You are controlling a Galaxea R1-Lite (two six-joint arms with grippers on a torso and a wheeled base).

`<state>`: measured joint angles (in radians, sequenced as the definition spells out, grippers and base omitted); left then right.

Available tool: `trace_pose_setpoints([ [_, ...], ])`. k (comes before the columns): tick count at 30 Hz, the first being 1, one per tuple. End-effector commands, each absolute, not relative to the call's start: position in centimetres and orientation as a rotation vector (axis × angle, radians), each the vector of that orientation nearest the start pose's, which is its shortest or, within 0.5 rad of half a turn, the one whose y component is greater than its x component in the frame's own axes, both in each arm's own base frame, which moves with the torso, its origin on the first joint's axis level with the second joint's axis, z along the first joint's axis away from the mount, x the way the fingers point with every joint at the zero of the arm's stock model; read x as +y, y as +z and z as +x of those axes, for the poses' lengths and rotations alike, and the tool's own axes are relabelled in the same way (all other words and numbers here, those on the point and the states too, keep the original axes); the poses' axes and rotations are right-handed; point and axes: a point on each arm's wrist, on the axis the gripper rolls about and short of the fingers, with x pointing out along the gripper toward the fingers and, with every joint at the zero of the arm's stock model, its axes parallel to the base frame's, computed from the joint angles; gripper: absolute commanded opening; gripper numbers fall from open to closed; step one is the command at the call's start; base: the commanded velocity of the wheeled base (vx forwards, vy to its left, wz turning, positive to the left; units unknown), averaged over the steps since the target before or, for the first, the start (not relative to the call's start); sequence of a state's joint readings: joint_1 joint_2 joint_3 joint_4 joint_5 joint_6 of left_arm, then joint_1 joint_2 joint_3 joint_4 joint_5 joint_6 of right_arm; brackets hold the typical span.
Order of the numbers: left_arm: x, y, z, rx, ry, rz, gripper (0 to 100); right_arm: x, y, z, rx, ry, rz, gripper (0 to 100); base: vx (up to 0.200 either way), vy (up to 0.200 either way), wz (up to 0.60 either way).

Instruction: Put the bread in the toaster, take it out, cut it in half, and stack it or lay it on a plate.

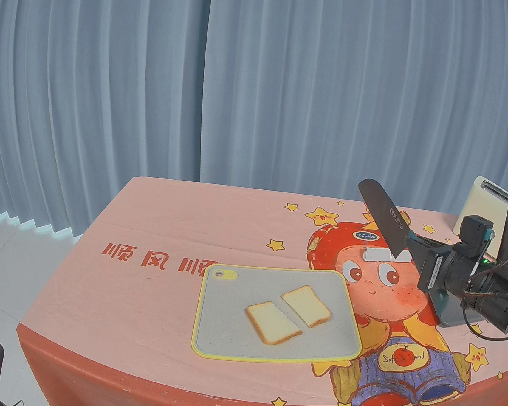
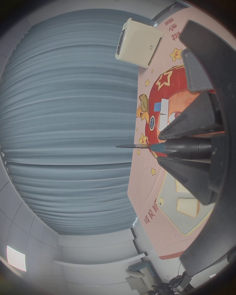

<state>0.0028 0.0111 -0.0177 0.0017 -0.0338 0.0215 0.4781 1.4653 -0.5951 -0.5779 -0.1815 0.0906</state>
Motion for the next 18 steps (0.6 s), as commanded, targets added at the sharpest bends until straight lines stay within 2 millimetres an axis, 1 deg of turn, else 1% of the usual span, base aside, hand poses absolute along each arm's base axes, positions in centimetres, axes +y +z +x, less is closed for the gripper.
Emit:
trace_pose_setpoints([
  [1,-0.1,7.6,-2.3,0.000,-0.031,0.021,0,10.0,18.2,21.6,0.300,0.255,-0.005,0,0.000,0.000,0.00],
  [7,-0.1,7.6,-2.3,0.000,-0.031,0.021,0,8.8,18.1,22.1,0.301,0.201,0.003,0,0.000,0.000,0.00],
  [18,-0.1,7.6,-2.3,0.000,-0.031,0.023,0,8.0,17.3,23.3,0.335,0.150,0.008,0,0.000,0.000,0.00],
])
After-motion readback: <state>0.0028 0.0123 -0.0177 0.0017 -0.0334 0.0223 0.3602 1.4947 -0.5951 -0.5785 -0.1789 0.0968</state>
